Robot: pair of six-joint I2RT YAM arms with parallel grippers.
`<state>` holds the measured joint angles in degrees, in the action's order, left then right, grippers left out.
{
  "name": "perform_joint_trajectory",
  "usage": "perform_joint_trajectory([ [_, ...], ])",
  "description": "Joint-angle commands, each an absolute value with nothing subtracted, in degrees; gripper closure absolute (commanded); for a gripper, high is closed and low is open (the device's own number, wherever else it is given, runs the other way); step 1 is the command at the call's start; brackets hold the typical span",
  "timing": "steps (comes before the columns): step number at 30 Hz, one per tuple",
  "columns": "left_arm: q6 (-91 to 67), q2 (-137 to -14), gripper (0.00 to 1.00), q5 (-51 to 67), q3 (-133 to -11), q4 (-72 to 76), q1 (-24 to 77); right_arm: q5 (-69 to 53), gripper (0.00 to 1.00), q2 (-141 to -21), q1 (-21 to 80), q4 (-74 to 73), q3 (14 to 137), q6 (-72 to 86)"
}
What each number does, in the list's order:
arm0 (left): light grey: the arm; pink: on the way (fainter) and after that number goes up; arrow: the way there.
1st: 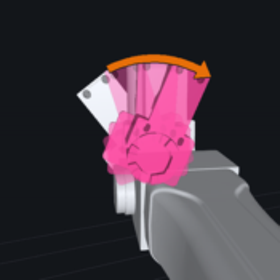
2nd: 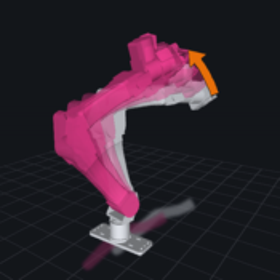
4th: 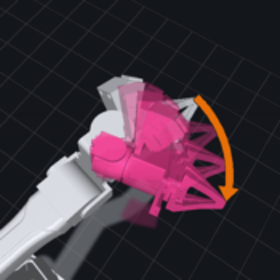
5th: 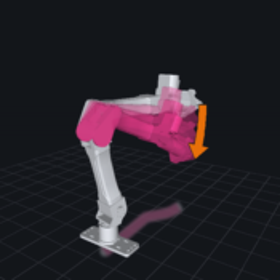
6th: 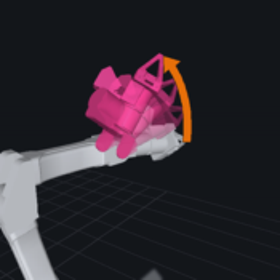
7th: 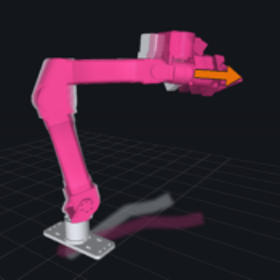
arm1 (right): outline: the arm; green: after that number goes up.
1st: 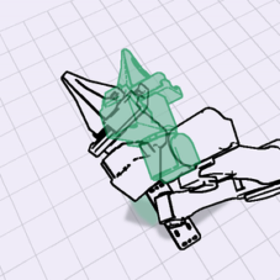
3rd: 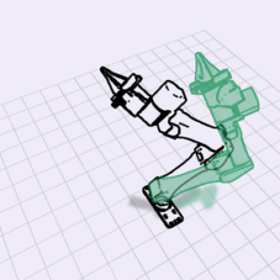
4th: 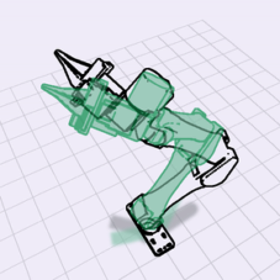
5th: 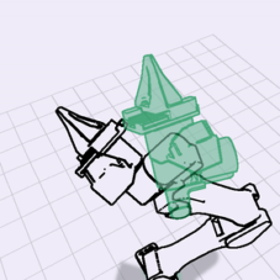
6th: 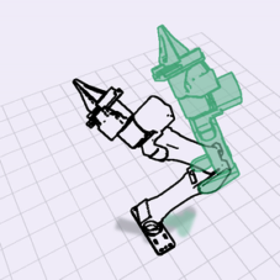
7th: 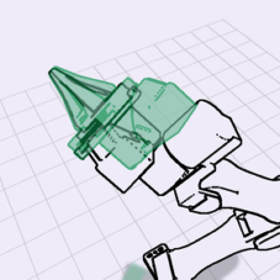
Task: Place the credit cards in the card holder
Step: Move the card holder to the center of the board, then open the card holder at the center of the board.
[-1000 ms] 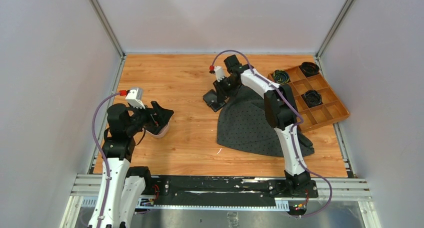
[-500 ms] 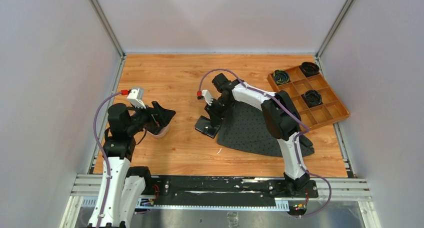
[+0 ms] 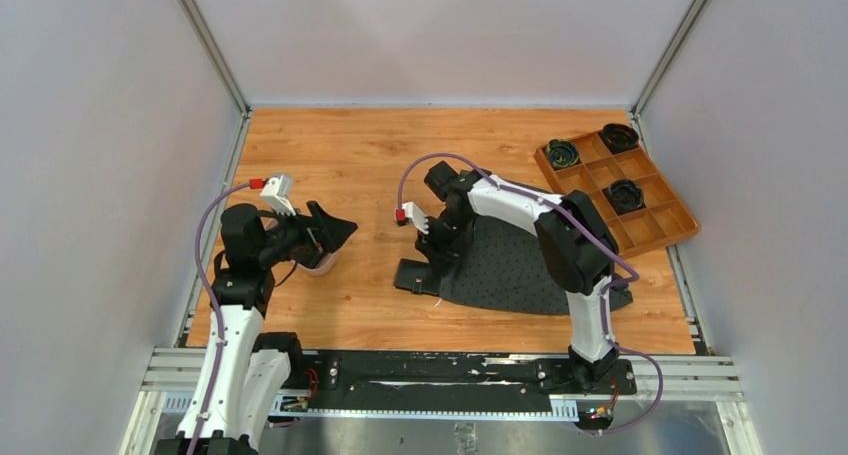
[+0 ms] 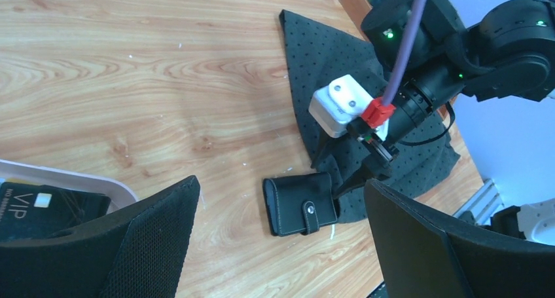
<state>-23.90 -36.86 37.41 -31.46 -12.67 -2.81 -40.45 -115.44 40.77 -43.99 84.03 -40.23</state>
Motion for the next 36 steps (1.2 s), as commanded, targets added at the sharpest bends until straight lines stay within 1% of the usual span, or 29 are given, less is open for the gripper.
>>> perform_joint_trajectory([
  [1, -26.9, -39.0, 0.01, 41.0, -30.8, -11.0, -2.4, -38.1, 0.4, -110.9, 41.2, -47.1, 83.6, -42.9],
  [4, -27.8, -39.3, 0.02, 40.2, -30.6, -11.1, -0.7, -37.8, 0.36, -108.6, 40.9, -47.8, 83.6, -43.6],
  [5, -27.9, -39.1, 0.02, 39.2, -30.6, -11.3, 1.7, -37.9, 0.36, -107.8, 40.7, -48.1, 83.5, -44.0],
  [9, -28.8, -37.7, 0.02, 33.7, -29.8, -11.3, 8.0, -37.7, 0.35, -104.1, 40.0, -50.5, 83.9, -46.5],
  [14, -31.4, -36.6, 0.03, 28.1, -28.3, -8.7, 15.4, -38.7, 0.35, -98.0, 38.5, -50.8, 83.2, -45.9],
  [19, -30.4, -36.8, 0.03, 18.3, -28.9, -8.7, 25.5, -40.7, 0.34, -90.1, 35.5, -49.0, 81.1, -42.9],
  [20, -30.2, -37.1, 0.03, 15.7, -29.0, -9.0, 27.6, -41.5, 0.32, -88.5, 34.6, -47.4, 79.9, -41.7],
  [23, -29.2, -38.7, 0.03, 5.5, -29.4, -9.8, 36.0, -43.5, 0.17, -86.3, 31.7, -40.1, 75.4, -36.0],
  [25, -28.6, -41.7, 0.04, -1.5, -30.2, -9.9, 41.5, -45.9, 0.16, -88.1, 29.9, -38.9, 74.6, -33.2],
  [28, -28.5, -49.9, 0.05, -9.3, -33.4, -11.0, 48.0, -46.2, 0.18, -92.6, 28.0, -38.2, 75.1, -29.1],
  [30, -28.4, -55.1, 0.07, -14.7, -36.3, -12.5, 51.9, -47.0, 0.21, -95.0, 26.7, -37.8, 75.3, -27.1],
  [33, -29.5, -61.9, 0.18, -19.0, -39.9, -14.0, 55.7, -49.4, 0.3, -98.1, 25.6, -37.1, 74.9, -24.4],
  [36, -31.4, -67.6, 0.3, -20.4, -42.5, -14.9, 57.6, -50.6, 0.38, -100.6, 25.5, -37.2, 75.2, -23.5],
])
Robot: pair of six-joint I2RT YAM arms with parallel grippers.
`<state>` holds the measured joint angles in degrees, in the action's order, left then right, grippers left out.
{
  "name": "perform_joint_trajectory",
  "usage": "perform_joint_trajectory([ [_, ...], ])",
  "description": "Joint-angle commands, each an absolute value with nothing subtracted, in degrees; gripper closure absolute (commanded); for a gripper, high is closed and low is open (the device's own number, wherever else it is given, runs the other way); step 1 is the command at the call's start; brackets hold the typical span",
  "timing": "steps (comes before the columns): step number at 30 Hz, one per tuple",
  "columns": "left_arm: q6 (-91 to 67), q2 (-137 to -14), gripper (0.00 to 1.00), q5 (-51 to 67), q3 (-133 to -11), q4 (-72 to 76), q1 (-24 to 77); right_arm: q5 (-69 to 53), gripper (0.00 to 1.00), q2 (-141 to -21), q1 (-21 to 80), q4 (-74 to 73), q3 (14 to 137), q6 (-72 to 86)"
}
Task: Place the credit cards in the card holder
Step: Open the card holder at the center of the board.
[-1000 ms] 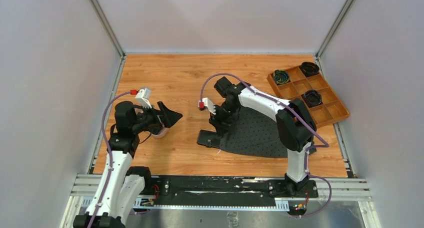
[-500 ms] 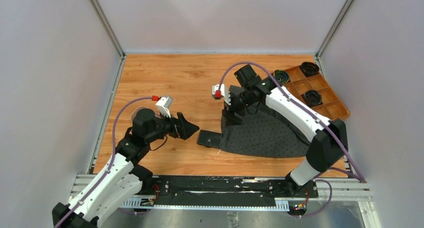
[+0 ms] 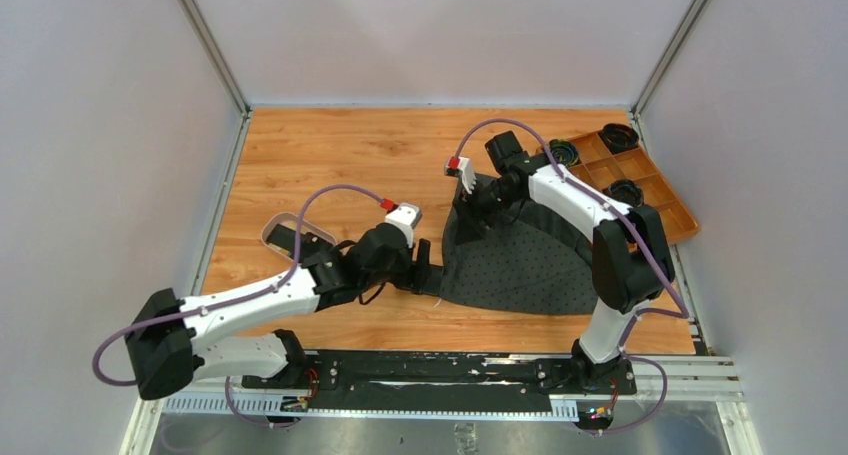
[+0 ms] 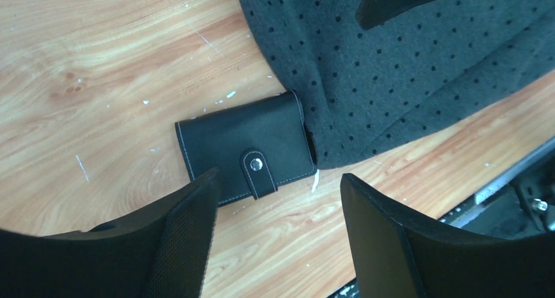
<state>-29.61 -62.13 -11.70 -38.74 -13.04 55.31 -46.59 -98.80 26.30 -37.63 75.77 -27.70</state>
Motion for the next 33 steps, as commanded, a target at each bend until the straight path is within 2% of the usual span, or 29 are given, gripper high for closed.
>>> perform_joint_trajectory([
  [1, -32.1, -69.3, 0.33, -20.8, -43.1, -15.2, 58.0, -50.9, 0.39, -101.0, 25.5, -37.3, 75.2, -23.2],
  [5, -33.5, -74.9, 0.44, -21.1, -44.5, -15.5, 58.7, -51.5, 0.43, -102.4, 25.5, -37.3, 75.3, -22.8],
  [8, -33.3, -78.5, 0.47, -20.3, -45.4, -15.0, 58.7, -51.5, 0.45, -103.2, 25.5, -37.3, 75.4, -22.6],
  [23, -33.9, -88.3, 0.56, -18.5, -46.4, -13.5, 58.8, -52.4, 0.54, -109.4, 31.4, -37.3, 76.3, -21.2],
  [33, -34.2, -88.2, 0.82, -18.2, -45.0, -13.1, 58.7, -50.9, 0.7, -115.5, 35.8, -37.4, 78.0, -18.7],
])
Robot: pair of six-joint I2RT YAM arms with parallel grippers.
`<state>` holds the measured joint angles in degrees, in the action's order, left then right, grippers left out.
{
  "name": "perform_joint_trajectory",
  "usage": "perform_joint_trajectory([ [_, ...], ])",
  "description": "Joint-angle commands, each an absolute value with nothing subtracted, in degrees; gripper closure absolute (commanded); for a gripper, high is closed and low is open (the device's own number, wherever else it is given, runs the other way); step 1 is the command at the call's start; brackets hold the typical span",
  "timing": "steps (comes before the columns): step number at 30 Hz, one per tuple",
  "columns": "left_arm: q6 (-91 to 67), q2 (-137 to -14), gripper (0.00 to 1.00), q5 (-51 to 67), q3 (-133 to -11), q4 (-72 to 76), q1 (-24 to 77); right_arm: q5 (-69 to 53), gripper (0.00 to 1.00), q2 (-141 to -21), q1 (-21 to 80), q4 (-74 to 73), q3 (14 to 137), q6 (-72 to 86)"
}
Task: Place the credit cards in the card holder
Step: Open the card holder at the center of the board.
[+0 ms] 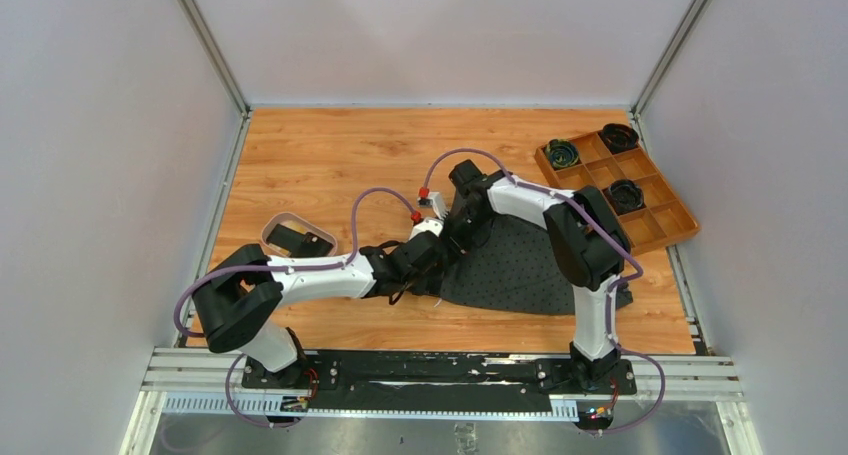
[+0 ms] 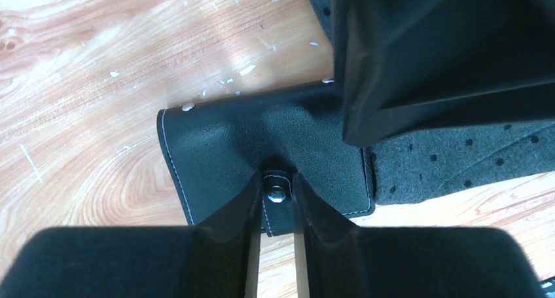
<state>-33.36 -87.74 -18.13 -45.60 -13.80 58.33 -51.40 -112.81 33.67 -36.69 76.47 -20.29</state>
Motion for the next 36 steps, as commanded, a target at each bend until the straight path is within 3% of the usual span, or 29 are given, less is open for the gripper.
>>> perform_joint_trajectory([
  [1, -34.2, -88.1, 0.86, -18.1, -44.9, -13.0, 58.6, -49.9, 0.72, -116.1, 36.2, -37.4, 78.1, -18.3],
  [5, -34.0, -87.0, 1.0, -18.3, -44.6, -12.6, 58.7, -43.2, 0.81, -118.3, 37.1, -37.4, 78.8, -16.1],
  [14, -35.8, -72.0, 1.0, -18.2, -34.5, -4.5, 58.7, -34.8, 0.92, -120.2, 37.2, -37.0, 79.2, -13.8],
  [17, -36.4, -68.2, 1.0, -15.5, -30.7, -1.4, 58.7, -40.2, 0.89, -119.4, 37.2, -37.1, 79.3, -15.3],
  [20, -36.4, -65.9, 0.99, -13.3, -28.4, -0.4, 58.6, -49.1, 0.7, -117.2, 37.1, -39.2, 79.8, -20.4],
  [23, -36.5, -63.1, 0.9, -11.5, -26.6, -0.4, 58.7, -54.3, 0.59, -113.9, 37.1, -43.1, 80.7, -26.9],
  [25, -37.0, -60.6, 0.77, -10.3, -25.2, -0.4, 58.7, -56.6, 0.55, -111.0, 37.2, -45.7, 80.2, -31.3],
  [30, -39.4, -53.7, 0.44, -7.6, -20.7, -0.3, 58.7, -61.4, 0.55, -102.3, 37.1, -54.7, 79.4, -45.6],
  [36, -42.1, -45.0, 0.25, -8.0, -15.8, -0.3, 58.7, -56.5, 0.54, -90.9, 37.0, -53.6, 76.1, -50.8],
])
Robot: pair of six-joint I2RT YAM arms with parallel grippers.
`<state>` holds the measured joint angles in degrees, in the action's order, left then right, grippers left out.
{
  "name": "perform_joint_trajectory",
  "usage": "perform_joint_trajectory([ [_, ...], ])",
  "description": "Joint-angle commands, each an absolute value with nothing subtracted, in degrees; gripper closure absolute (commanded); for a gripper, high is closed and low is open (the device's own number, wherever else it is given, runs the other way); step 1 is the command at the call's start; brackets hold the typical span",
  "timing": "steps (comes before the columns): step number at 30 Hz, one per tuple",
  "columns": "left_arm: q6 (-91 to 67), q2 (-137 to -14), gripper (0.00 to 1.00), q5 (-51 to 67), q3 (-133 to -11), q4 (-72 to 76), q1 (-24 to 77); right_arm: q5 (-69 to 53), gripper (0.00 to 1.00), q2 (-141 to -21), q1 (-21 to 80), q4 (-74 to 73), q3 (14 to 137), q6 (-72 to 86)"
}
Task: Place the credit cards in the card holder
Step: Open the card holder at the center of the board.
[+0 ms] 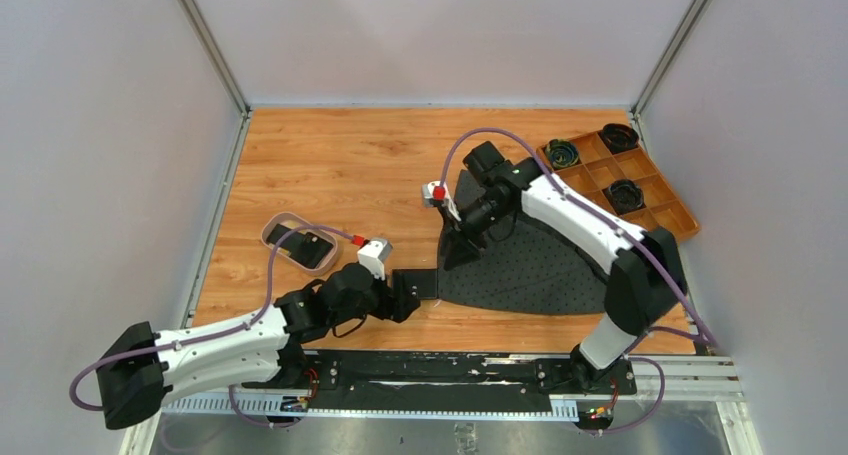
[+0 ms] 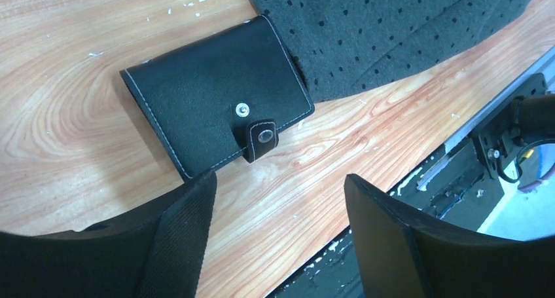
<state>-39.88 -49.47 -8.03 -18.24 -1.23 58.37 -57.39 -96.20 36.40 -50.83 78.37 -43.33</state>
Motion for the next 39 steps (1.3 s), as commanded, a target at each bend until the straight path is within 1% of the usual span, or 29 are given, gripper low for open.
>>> perform_joint_trajectory([
  [1, -42.5, -43.4, 0.21, -8.0, -15.4, -0.3, 58.7, -56.0, 0.54, -89.8, 36.9, -52.9, 75.7, -50.7],
  [3, -43.1, -40.2, 0.14, -8.3, -14.6, -0.3, 58.7, -54.9, 0.54, -88.7, 36.9, -51.3, 74.6, -50.0],
  [6, -43.8, -35.5, 0.01, -9.3, -13.3, -0.3, 58.6, -53.8, 0.54, -89.0, 36.8, -49.4, 73.8, -48.3],
  [7, -44.1, -34.0, 0.0, -9.7, -12.7, -0.3, 58.6, -53.1, 0.54, -89.4, 36.9, -48.7, 73.7, -47.3],
  [11, -46.2, -28.9, 0.0, -11.9, -10.9, -0.8, 58.6, -51.9, 0.54, -90.4, 37.0, -47.0, 73.2, -45.6],
  [15, -47.6, -27.0, 0.0, -13.6, -9.6, -1.2, 58.5, -51.4, 0.54, -90.8, 36.9, -46.8, 73.1, -45.5],
  [21, -51.0, -27.5, 0.0, -13.1, -8.2, 1.7, 57.4, -51.7, 0.54, -91.7, 37.0, -46.9, 73.1, -45.4],
  [27, -53.9, -31.0, 0.0, -6.2, -7.5, 6.8, 51.4, -51.6, 0.54, -92.3, 37.0, -46.9, 73.1, -45.4],
  [39, -58.2, -30.2, 0.0, -5.1, -3.7, 11.2, 49.6, -51.6, 0.54, -93.4, 37.0, -47.0, 73.0, -45.4],
])
